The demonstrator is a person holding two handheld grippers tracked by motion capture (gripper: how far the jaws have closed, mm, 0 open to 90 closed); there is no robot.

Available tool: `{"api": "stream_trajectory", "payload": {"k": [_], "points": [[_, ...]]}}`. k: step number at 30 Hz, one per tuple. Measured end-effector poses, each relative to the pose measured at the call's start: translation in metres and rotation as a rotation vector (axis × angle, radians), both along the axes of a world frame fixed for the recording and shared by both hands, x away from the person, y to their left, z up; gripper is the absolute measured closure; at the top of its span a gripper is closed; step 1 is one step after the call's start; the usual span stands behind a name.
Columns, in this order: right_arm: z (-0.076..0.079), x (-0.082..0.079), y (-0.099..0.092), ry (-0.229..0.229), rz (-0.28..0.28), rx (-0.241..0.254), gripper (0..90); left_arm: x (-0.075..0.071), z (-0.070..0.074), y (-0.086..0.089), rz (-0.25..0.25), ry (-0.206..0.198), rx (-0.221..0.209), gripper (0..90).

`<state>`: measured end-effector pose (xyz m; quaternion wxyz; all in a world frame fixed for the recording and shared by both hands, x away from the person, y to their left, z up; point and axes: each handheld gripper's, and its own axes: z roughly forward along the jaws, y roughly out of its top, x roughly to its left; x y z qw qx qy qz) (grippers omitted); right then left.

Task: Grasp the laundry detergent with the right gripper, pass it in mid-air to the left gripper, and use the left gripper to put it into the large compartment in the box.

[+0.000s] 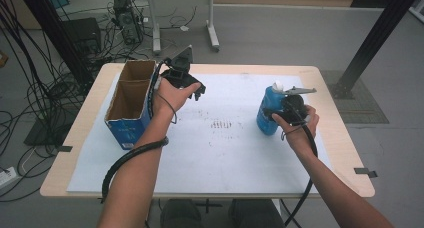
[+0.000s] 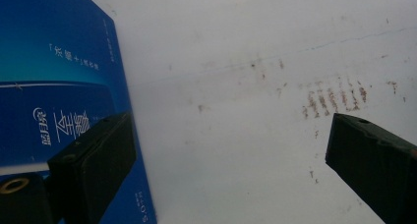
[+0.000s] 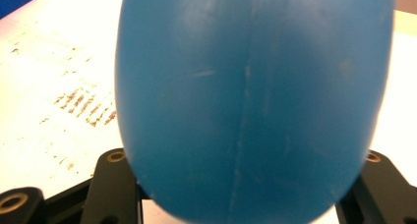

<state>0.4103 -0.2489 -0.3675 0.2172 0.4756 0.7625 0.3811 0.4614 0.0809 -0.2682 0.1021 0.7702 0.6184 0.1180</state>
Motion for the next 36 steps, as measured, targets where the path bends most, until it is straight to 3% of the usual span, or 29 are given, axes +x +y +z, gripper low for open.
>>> {"api": "stream_trajectory", "payload": {"k": [12,15,21,27,35,36], "points": [[0.002,0.004,-0.004,0.014,0.042,-0.012,42.7,0.005,0.009,-0.004,-0.044,-0.005,0.020,5.6],[0.005,0.009,-0.006,0.033,0.074,-0.028,42.9,0.008,0.020,-0.006,-0.077,-0.015,0.025,5.7],[0.016,0.021,-0.004,0.066,0.174,-0.075,43.2,0.010,0.042,-0.003,-0.136,-0.036,0.033,5.9],[0.039,0.034,-0.001,0.043,0.274,-0.013,43.2,0.011,0.067,0.002,-0.214,-0.067,0.048,6.3],[0.087,0.055,0.014,0.040,0.496,0.030,43.2,0.006,0.106,0.003,-0.406,-0.100,0.081,6.3],[0.092,0.057,0.016,0.038,0.522,0.029,43.2,0.006,0.106,0.003,-0.406,-0.100,0.081,6.3]]}}
